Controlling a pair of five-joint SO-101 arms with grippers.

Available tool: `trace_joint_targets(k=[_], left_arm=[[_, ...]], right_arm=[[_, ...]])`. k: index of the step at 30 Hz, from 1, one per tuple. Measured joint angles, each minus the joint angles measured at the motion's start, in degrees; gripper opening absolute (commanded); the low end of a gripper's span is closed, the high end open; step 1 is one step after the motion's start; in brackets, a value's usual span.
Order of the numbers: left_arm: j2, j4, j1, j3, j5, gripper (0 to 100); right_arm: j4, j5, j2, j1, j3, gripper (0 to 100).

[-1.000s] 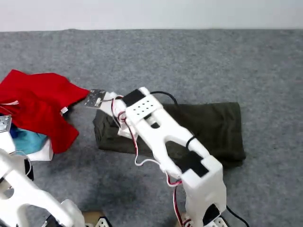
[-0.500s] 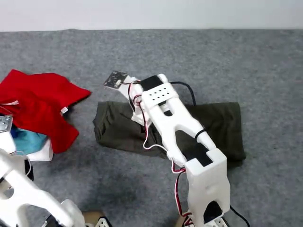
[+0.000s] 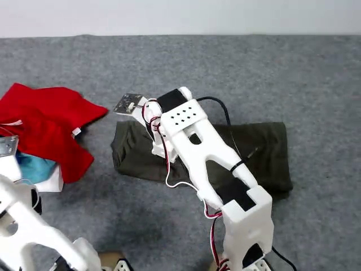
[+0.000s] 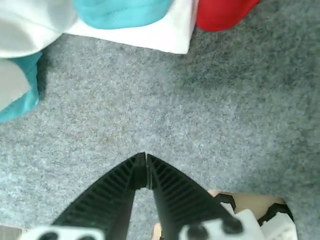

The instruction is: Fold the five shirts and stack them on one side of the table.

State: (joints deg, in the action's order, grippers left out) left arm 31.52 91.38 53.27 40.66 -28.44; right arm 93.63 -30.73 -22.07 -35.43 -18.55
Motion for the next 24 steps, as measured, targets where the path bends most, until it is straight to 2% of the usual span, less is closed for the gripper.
trace_joint_targets(k=[5, 11, 15, 24], left_arm=[[0.1, 0.0, -1.8, 0.0, 0.0, 0], [0.1, 0.0, -1.8, 0.0, 0.0, 0], [0.1, 0.0, -1.8, 0.0, 0.0, 0], [0.2, 0.0, -1.8, 0.0, 0.0, 0]], right_arm=[[-0.9, 0.0, -6.3, 0.7, 0.0, 1.7], [-1.1, 0.0, -12.5, 6.6, 0.0, 1.7], [-0.8, 0.0, -12.6, 9.1, -2.9, 1.7], [5.2, 0.2, -8.7, 9.1, -6.2, 1.7]])
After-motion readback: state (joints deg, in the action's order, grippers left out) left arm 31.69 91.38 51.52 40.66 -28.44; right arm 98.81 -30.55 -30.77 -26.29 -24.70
